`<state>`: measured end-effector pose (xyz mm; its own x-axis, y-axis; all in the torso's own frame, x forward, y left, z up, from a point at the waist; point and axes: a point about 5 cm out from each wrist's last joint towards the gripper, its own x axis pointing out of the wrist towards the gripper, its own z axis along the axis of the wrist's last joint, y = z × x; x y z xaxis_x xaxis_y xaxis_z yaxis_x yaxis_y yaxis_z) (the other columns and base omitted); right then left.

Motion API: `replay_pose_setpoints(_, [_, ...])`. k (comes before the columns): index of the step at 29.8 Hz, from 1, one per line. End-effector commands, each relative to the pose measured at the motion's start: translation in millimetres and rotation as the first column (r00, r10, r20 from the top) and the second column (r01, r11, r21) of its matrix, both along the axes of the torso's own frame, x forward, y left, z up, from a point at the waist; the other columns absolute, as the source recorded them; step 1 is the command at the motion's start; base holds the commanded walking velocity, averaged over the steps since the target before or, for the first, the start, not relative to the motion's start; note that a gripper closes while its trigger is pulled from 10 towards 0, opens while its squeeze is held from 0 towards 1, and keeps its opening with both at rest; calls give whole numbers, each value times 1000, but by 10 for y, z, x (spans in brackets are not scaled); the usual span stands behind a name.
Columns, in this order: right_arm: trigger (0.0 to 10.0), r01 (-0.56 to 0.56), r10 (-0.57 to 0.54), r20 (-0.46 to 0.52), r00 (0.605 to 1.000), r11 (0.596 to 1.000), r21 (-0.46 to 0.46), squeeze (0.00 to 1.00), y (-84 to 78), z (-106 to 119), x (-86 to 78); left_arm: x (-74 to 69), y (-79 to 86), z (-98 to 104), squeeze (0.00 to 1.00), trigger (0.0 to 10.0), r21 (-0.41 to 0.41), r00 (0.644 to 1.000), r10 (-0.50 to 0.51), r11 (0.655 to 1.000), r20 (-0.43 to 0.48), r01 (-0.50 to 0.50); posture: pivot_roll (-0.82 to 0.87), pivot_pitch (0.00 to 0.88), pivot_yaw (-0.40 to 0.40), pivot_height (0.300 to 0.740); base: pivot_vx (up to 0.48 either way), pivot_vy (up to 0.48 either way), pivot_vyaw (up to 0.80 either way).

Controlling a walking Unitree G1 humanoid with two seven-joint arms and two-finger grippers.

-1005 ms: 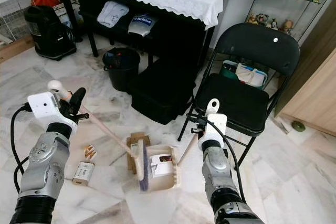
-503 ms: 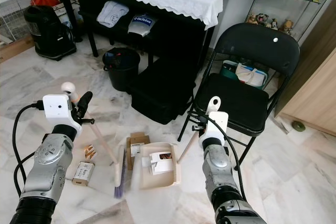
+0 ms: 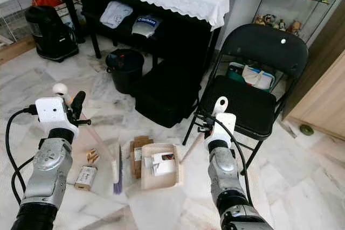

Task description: Sweep floor

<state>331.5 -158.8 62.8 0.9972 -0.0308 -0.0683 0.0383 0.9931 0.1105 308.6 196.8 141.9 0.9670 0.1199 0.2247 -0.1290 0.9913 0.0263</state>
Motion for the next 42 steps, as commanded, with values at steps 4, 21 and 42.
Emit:
replay_pose_setpoints(4, [10000,11,-12,133,991,1000,9,0,1,275,118,5,-13,-1,0,10000,43,1000,4,999,30,-5,61,0,-49,740,0,0,0])
replay_pose_setpoints(21, [10000,26,-31,169,985,999,31,0,41,381,187,95,177,-83,0,10000,68,998,66,996,6,-66,58,0,-8,740,0,0,706])
replay_pose_setpoints(42, [10000,31,-31,162,986,1000,4,0,-26,350,169,26,320,-328,0,10000,53,987,151,988,-52,-148,55,0,-11,740,0,0,800])
